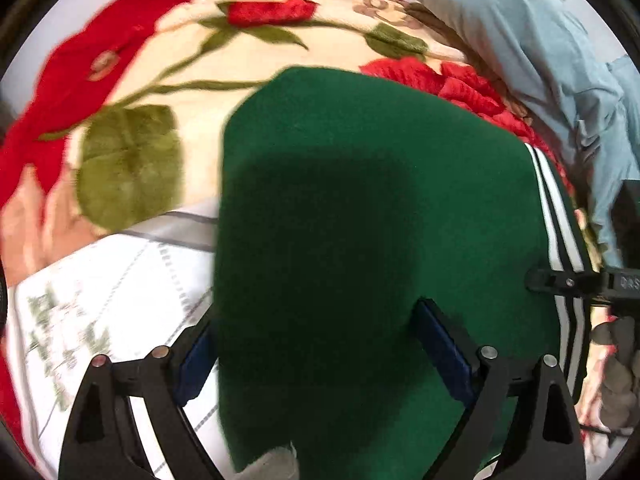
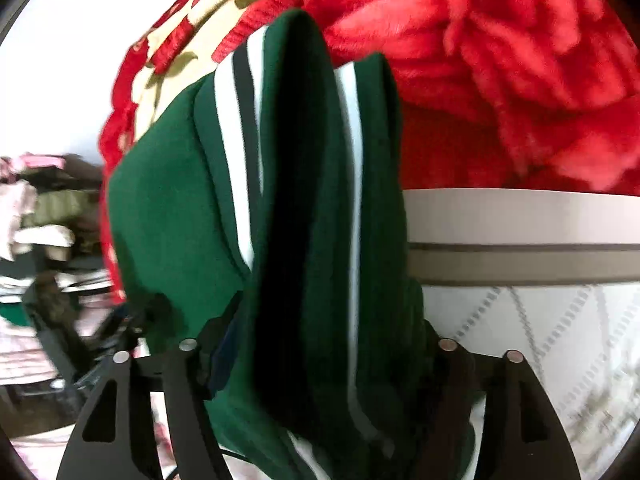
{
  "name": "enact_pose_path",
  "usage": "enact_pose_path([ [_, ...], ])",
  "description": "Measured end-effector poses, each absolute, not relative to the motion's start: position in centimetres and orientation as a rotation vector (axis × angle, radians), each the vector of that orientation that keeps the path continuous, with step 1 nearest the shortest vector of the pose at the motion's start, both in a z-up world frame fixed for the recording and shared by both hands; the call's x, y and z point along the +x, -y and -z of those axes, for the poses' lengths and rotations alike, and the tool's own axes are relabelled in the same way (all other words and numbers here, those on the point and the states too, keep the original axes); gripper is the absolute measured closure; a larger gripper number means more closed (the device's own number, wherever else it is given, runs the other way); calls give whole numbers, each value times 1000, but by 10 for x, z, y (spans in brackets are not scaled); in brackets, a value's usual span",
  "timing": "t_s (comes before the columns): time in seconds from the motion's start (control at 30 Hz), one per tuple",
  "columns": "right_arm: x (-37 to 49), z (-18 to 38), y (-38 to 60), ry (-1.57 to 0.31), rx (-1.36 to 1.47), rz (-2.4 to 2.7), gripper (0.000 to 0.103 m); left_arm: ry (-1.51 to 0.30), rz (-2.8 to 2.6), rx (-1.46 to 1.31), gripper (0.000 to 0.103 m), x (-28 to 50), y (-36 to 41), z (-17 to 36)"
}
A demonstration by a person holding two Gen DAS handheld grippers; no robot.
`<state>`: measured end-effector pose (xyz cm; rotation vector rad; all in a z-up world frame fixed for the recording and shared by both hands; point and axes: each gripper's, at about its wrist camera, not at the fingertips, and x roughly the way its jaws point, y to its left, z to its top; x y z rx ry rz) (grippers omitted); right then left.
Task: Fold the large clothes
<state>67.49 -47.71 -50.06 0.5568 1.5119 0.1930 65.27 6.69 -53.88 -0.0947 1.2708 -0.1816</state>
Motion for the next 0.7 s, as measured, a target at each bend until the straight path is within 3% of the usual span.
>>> enact_pose_path([
  [0.2,638,438,421,-1395,136,13,23,-1189,-48,101,9,618,-67,510],
  [0.23,629,432,415,-1387,106,34,10,-1173,-69,113,5,609,-66,503],
  [0.3,601,421,412,-1364,58,76,0,-1125,-90,125,4,588,-64,485],
  [0.7,460,273,379,-1170,-55,247,0,-1021,-64,51,2,485,-52,361],
])
